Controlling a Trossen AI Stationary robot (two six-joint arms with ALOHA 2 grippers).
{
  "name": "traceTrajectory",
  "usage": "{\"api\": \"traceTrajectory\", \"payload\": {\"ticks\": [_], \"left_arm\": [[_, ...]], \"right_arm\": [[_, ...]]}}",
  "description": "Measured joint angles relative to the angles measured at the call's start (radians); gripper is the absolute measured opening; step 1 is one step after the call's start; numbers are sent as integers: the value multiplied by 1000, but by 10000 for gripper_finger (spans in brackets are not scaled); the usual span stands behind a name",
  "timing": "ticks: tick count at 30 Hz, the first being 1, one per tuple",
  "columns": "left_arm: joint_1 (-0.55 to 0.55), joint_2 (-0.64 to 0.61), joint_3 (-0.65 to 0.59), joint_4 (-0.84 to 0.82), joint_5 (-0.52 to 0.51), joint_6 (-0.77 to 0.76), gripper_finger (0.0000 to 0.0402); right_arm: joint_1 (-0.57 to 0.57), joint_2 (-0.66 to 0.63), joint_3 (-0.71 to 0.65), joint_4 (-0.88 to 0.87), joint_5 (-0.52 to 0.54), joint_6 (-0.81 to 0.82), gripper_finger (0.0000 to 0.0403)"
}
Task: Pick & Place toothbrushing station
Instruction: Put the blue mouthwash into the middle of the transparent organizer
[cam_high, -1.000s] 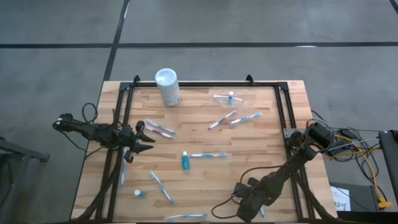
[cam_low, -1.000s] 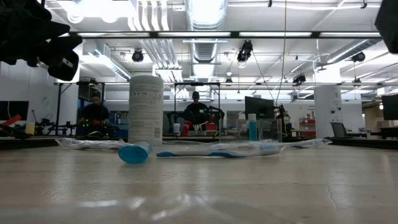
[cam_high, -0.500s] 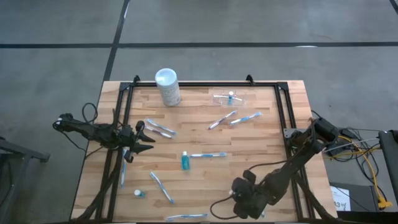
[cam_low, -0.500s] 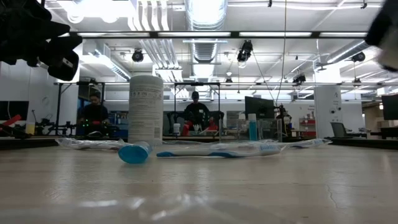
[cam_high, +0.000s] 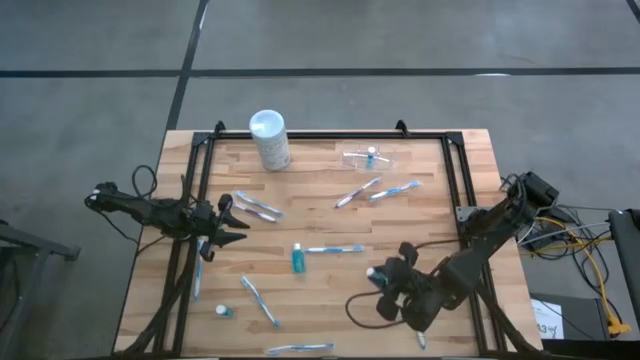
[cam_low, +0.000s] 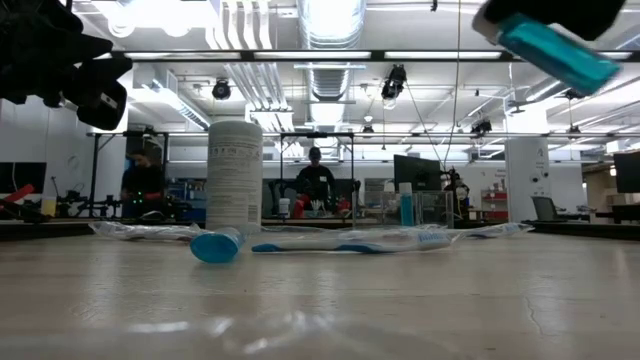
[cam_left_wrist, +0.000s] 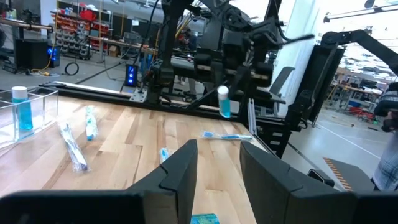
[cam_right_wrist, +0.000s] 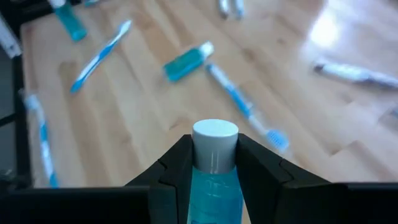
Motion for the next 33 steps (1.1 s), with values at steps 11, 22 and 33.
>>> {"api": "traceTrajectory", "payload": {"ticks": [11,22,33], "left_arm": [[0,3,0,0,0,0,126],[0,3,0,0,0,0,126],[0,3,0,0,0,0,126]], "right_arm": [[-108,-74,-4,11,36,-99,99],[-100,-190,-4,224,-66,-392,99],[-107,-284,-55,273,-111,-484,99]]}}
